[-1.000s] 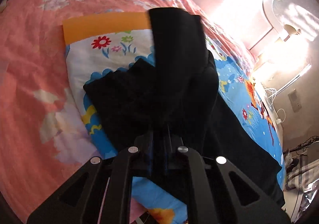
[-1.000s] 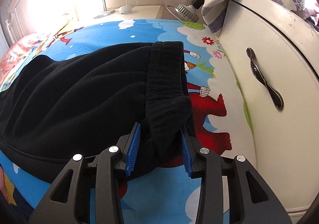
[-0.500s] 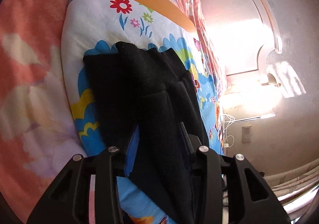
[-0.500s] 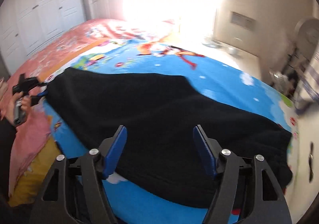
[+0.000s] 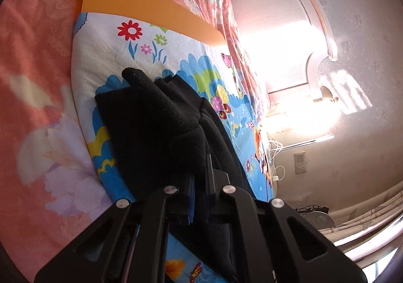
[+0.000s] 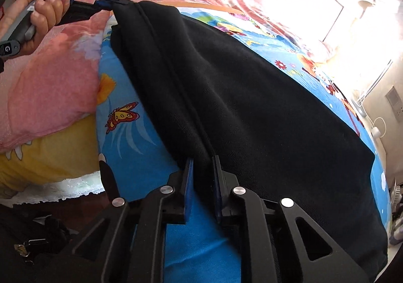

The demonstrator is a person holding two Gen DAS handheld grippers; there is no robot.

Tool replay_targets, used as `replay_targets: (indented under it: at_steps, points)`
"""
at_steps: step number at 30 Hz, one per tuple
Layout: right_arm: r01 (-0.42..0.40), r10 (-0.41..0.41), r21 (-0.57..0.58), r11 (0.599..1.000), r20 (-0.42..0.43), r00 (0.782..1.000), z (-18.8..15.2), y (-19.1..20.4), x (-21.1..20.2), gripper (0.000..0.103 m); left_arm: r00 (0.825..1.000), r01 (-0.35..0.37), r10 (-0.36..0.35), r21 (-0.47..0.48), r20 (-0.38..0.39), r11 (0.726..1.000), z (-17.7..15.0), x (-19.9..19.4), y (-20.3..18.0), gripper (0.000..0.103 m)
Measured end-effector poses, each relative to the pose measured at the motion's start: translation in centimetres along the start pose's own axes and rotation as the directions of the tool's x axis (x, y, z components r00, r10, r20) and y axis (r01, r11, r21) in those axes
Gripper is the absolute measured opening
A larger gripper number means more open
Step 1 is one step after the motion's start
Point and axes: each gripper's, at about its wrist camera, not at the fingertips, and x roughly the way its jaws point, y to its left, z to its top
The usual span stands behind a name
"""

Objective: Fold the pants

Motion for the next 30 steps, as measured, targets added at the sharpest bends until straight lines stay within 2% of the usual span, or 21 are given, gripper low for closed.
replay_targets:
  at_steps: [2,4,5,7,9,10,12,15,17,20,21,22,23,24,25,26,27,30]
  points:
    - [-0.009,0.009,0.005,1.000,-0.003,1.000,-0.1,0.0,0.0,0.013,1.000,-0.015,0.013,-0.080,-0.027,0.997,0.0,1.0,2.5,0.012]
    - [-0.018,0.018,0.001,1.000,-0.005,1.000,-0.2,0.2,0.0,0.011,0.999,0.012,-0.017,-0.120,-0.040,0.993,0.1,1.7,4.0,0.039]
    - [-0.028,0.028,0.006,1.000,-0.007,1.000,-0.2,0.3,0.0,0.010,0.998,0.046,-0.051,-0.125,-0.038,0.991,0.3,1.7,4.3,0.042]
    - [-0.042,0.042,0.023,0.999,-0.009,0.999,-0.2,0.2,0.1,0.009,0.996,0.071,-0.077,-0.153,-0.036,0.986,0.9,1.8,4.6,0.044]
    - [-0.065,0.066,0.049,0.997,-0.010,0.998,-0.1,-0.3,0.0,0.009,0.997,0.068,-0.072,-0.150,-0.026,0.986,1.9,1.9,4.3,0.045]
    - [-0.077,0.078,0.063,0.995,-0.009,0.997,0.0,-0.5,0.0,0.008,0.998,0.053,-0.057,-0.151,-0.022,0.987,2.4,1.9,4.2,0.040]
    - [-0.104,0.105,0.091,0.990,-0.007,0.994,0.0,-1.1,-0.1,0.008,1.000,0.002,-0.004,-0.133,-0.017,0.991,3.1,1.6,3.7,0.017]
    - [-0.158,0.157,0.146,0.977,0.019,0.987,-0.1,-2.1,-0.7,0.008,0.997,-0.060,0.058,0.029,0.051,0.998,2.3,-0.2,0.3,0.017]
    - [-0.209,0.204,0.192,0.959,0.045,0.978,-0.2,-3.1,-0.9,0.008,0.993,-0.087,0.084,0.038,0.081,0.995,1.8,-0.9,0.1,0.016]
    - [-0.229,0.231,0.217,0.949,0.014,0.973,-0.4,-3.4,-0.4,0.014,0.993,-0.105,0.106,-0.036,0.041,0.994,1.6,0.3,3.1,0.017]
    - [-0.224,0.228,0.214,0.951,0.008,0.974,-0.5,-3.3,-0.3,0.019,0.995,-0.095,0.096,-0.061,0.024,0.994,1.5,0.8,4.1,0.023]
    - [-0.227,0.231,0.208,0.952,0.005,0.973,-0.6,-3.1,-0.3,0.020,0.996,-0.085,0.087,-0.077,0.021,0.993,1.5,0.8,4.8,0.035]
    - [-0.227,0.230,0.205,0.952,0.009,0.973,-0.6,-3.0,-0.5,0.024,0.996,-0.084,0.086,-0.081,0.026,0.993,1.4,0.5,5.1,0.040]
    - [-0.233,0.235,0.211,0.949,0.017,0.972,-0.6,-3.0,-0.8,0.032,0.997,-0.069,0.072,-0.079,0.030,0.994,1.4,0.3,5.1,0.043]
    - [-0.249,0.249,0.225,0.942,0.029,0.968,-0.5,-3.3,-1.0,0.037,0.998,-0.050,0.053,-0.071,0.031,0.996,1.4,0.0,5.1,0.044]
    - [-0.267,0.263,0.243,0.933,0.047,0.964,-0.4,-3.6,-1.3,0.050,0.999,-0.041,0.043,-0.060,0.033,0.997,1.6,-0.2,4.9,0.044]
    - [-0.275,0.267,0.260,0.926,0.066,0.961,-0.3,-3.9,-1.5,0.058,0.999,-0.038,0.040,-0.053,0.036,0.998,1.7,-0.3,4.8,0.044]
    - [-0.276,0.264,0.299,0.913,0.082,0.961,0.2,-5.0,-1.3,0.058,1.000,-0.026,0.027,-0.056,0.013,0.998,2.5,0.3,4.5,0.043]
